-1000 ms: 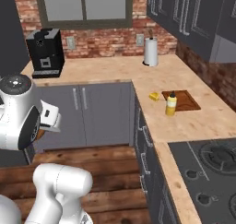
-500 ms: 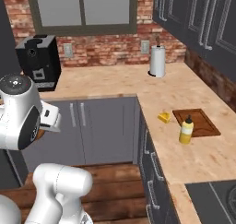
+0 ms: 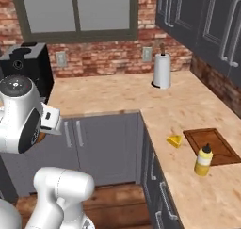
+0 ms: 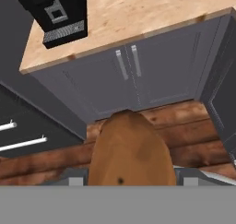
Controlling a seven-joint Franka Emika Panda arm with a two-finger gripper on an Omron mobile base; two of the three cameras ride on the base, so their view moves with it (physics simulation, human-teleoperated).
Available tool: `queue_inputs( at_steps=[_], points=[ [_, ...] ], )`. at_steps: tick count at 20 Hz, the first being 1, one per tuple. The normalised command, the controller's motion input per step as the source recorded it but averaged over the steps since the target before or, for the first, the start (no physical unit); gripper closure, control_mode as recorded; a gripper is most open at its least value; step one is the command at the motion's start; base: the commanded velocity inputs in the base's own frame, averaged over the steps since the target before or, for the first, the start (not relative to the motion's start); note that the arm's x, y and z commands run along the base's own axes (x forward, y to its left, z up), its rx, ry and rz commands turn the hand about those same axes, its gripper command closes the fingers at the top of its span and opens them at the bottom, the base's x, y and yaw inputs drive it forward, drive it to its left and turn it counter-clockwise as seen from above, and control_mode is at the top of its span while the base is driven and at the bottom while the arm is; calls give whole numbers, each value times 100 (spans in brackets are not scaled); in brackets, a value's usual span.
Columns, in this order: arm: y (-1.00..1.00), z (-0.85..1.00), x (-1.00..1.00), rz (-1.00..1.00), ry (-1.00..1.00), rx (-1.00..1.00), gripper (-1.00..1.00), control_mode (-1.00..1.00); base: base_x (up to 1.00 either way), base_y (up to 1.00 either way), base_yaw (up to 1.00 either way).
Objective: Retrieve the reheated potato from the microwave, then place the potato, cheese, and condiment on the cutting board.
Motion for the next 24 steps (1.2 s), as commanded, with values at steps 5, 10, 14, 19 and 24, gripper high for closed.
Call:
queue_inputs(
  at_steps=[5,10,14,19,24],
  points=[
    [0,0,0,0,0,0,100,100,62,0,-20],
    [0,0,0,0,0,0,100,100,48,1,-35],
    [0,0,0,0,0,0,100,100,39,4,-45],
    [0,0,0,0,0,0,100,100,29,7,-56],
    [0,0,0,0,0,0,100,100,31,8,-58]
  ],
)
